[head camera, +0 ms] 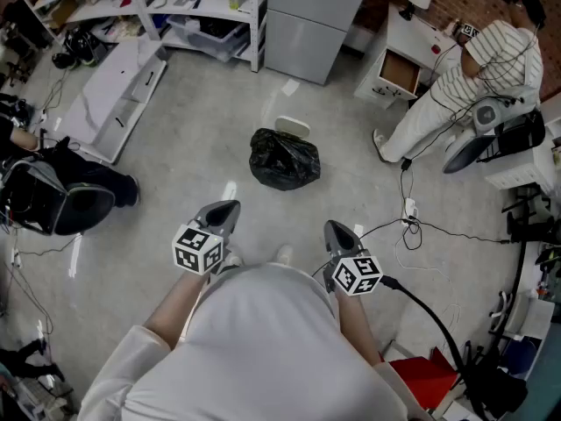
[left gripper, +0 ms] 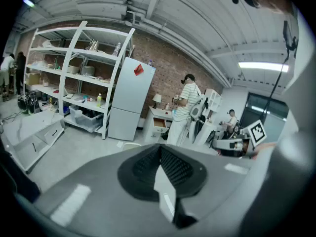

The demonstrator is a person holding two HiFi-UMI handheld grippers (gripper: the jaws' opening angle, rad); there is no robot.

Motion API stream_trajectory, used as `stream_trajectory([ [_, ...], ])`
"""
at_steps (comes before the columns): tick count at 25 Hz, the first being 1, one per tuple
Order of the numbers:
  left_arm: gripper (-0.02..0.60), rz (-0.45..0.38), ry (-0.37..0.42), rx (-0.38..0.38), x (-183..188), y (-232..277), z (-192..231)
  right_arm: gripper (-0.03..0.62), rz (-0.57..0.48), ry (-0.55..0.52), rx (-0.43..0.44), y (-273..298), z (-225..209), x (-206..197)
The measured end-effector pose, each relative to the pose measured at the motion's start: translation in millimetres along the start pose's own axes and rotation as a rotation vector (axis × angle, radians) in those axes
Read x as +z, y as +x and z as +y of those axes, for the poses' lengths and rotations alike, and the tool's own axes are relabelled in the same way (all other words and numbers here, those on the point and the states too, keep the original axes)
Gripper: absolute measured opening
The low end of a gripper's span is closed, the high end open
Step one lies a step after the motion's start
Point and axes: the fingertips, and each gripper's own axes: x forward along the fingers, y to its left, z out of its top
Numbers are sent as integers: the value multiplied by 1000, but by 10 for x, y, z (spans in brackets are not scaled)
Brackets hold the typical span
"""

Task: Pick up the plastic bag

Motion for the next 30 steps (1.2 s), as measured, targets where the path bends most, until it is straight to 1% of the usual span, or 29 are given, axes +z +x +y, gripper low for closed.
stream_trajectory([
  [14, 5, 8, -13, 26, -78, -20, -53, 0, 10, 5, 20, -33, -51, -29],
  [20, 3, 5, -20, 47, -144, 10, -140, 0, 22, -14, 60, -84, -87, -78],
  [25, 5, -25, -15, 76, -109, 82, -184, 0, 12, -4, 111, -145, -224, -77],
  [30, 5, -44, 17, 117, -63, 165, -280, 1, 32, -66, 135, -220, -427, -59],
])
